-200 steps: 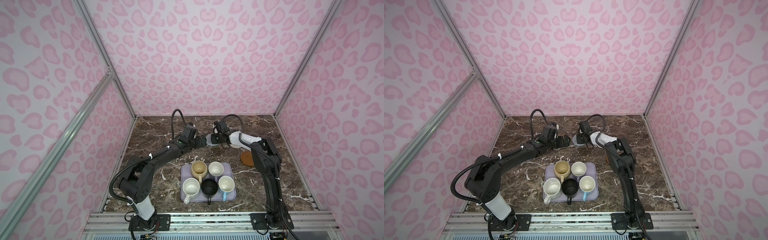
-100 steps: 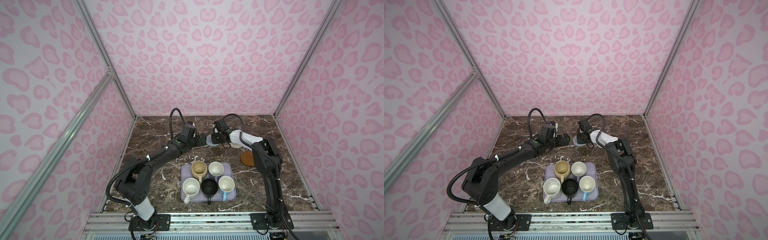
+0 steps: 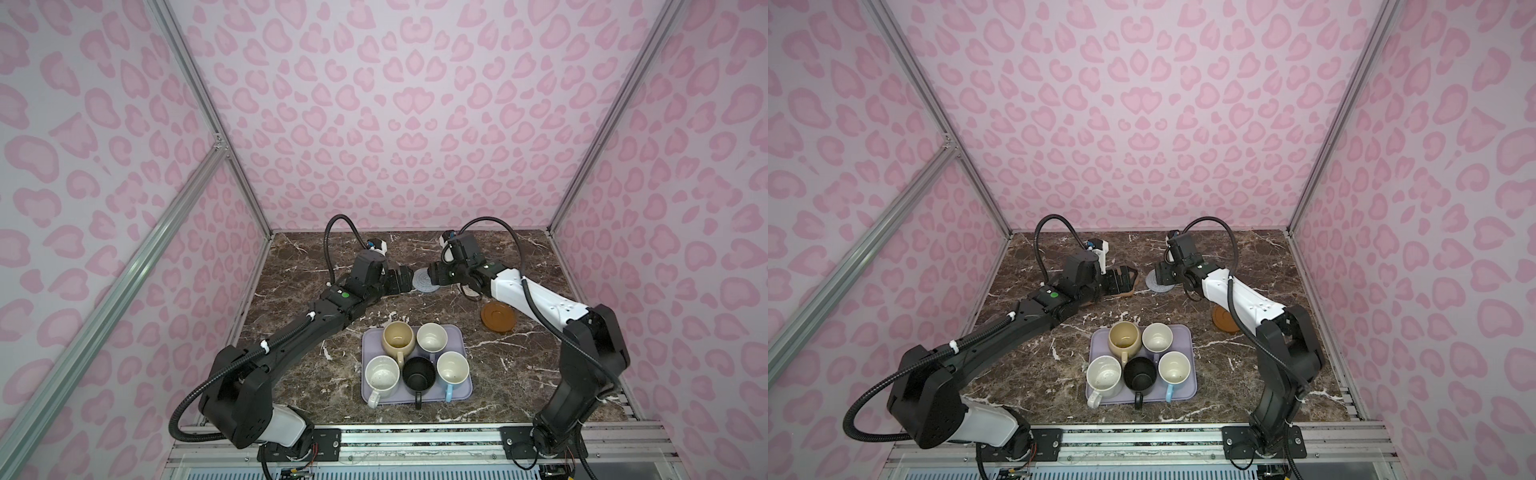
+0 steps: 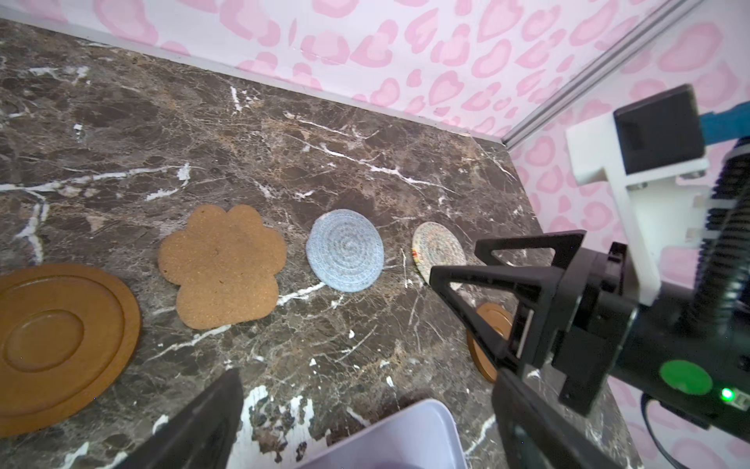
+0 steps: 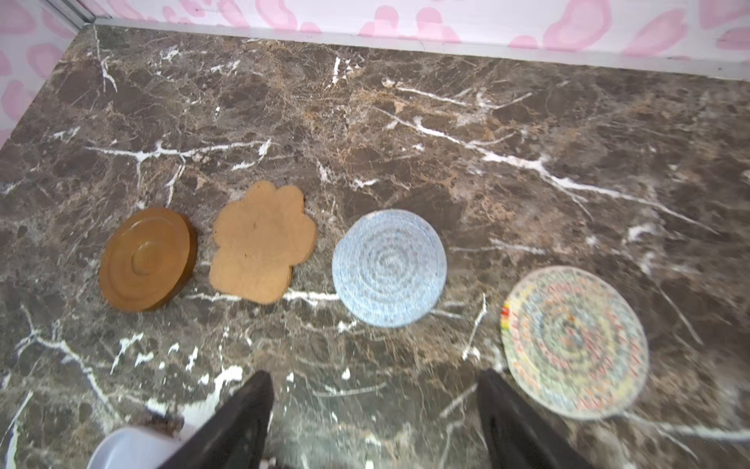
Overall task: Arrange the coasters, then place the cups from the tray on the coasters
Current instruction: 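Lift both grippers up and back from the coasters, then move right gripper over the multicoloured woven coaster while left gripper reaches toward it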
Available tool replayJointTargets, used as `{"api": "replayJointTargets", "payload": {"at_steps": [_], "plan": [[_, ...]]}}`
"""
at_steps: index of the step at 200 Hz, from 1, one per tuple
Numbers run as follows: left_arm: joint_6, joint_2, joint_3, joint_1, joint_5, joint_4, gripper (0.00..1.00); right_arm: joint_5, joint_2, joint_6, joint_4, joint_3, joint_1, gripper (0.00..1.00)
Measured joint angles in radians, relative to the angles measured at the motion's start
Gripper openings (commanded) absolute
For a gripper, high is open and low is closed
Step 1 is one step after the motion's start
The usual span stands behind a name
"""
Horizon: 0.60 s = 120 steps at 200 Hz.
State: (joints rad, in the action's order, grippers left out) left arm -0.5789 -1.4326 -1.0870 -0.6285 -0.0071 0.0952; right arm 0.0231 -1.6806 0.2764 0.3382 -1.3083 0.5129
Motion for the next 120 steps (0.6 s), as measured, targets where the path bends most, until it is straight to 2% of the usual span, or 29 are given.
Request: {"api": "replayJointTargets", "payload": {"at_steps": [29, 79, 86, 96, 100, 103, 106, 120], "plan": [[0.005, 0.078, 0.060, -0.059, -0.016, -0.039, 0.97, -0.060, 0.166, 0.003, -0.021, 0.151, 0.003, 0.91], [-0.004, 0.157, 0.174, -0.094, -0.020, -0.184, 0.97, -0.184, 0.392, 0.008, -0.090, 0.402, 0.003, 0.92], [-0.003, 0.156, 0.179, -0.098, -0.025, -0.199, 0.97, -0.210, 0.414, 0.011, -0.116, 0.442, 0.003, 0.97], [-0.003, 0.156, 0.183, -0.100, -0.028, -0.219, 0.96, -0.242, 0.439, 0.024, -0.156, 0.495, 0.002, 0.99], [-0.003, 0.153, 0.184, -0.099, -0.029, -0.231, 0.99, -0.253, 0.449, 0.022, -0.171, 0.516, -0.002, 0.99], [-0.003, 0.151, 0.184, -0.098, -0.031, -0.240, 0.93, -0.260, 0.454, 0.021, -0.183, 0.529, -0.005, 0.99], [-0.003, 0.148, 0.184, -0.098, -0.031, -0.249, 0.92, -0.266, 0.457, 0.019, -0.193, 0.540, -0.006, 0.99], [0.005, 0.115, 0.171, -0.093, -0.019, -0.278, 0.99, -0.280, 0.461, 0.021, -0.218, 0.566, -0.028, 0.99]]}}
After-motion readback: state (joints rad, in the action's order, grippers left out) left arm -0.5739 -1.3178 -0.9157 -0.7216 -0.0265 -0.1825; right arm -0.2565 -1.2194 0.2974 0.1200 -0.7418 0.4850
